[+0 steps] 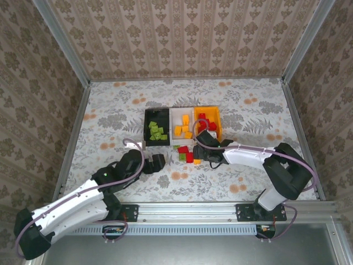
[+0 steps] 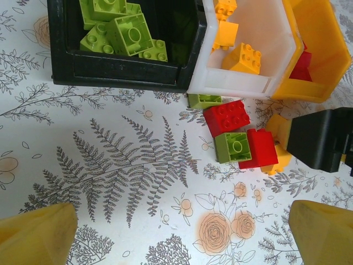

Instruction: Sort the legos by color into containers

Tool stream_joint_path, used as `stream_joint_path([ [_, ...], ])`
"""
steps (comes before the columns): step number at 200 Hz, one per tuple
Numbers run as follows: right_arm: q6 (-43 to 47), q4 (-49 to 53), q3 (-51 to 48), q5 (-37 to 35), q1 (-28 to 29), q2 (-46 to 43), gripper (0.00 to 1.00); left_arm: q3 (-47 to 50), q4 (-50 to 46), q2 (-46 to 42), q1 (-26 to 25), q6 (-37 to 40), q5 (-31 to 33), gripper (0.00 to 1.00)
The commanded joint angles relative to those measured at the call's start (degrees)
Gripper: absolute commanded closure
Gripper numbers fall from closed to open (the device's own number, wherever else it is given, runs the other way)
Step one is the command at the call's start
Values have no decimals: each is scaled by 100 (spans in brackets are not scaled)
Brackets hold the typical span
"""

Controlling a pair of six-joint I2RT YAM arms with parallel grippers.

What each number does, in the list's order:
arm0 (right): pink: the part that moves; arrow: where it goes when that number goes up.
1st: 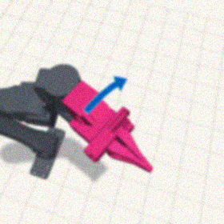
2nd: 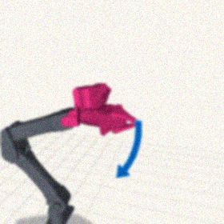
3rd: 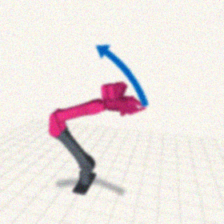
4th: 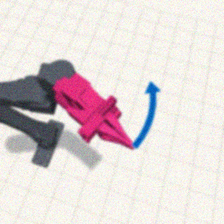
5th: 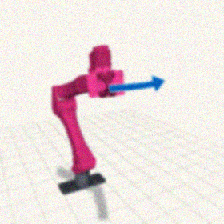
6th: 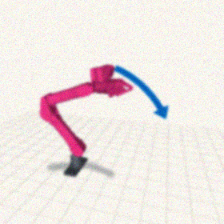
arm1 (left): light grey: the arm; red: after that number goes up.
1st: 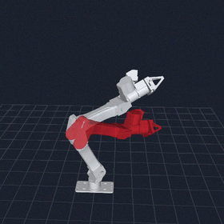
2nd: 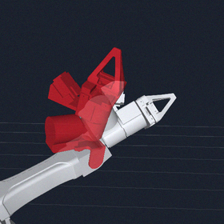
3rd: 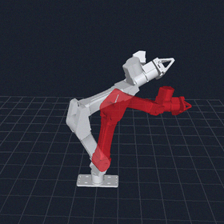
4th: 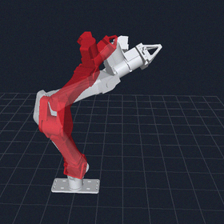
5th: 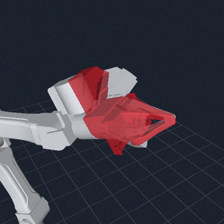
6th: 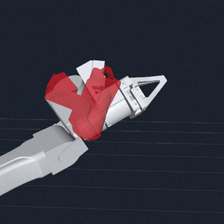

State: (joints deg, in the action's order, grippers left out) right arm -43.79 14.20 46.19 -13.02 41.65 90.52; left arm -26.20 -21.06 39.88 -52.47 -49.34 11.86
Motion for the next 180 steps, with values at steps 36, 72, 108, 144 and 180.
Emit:
stream_joint_path([
  [36, -71, -23, -132, -149, -183, -8, 48, 158, -38, -55, -19, -119, 149, 0],
  [72, 84, 176, -429, -149, -214, -637, 63, 237, 35, -66, 9, -71, 84, 0],
  [108, 356, 713, -475, 92, -193, -1937, 67, 384, 143, -24, 110, -10, 19, 0],
  [144, 765, 1029, 451, 317, 40, -1906, 66, 464, 209, -15, 141, 32, -23, 0],
  [180, 1032, 824, 1767, 236, 67, -386, 66, 493, 169, 28, 158, 10, -95, 0],
])
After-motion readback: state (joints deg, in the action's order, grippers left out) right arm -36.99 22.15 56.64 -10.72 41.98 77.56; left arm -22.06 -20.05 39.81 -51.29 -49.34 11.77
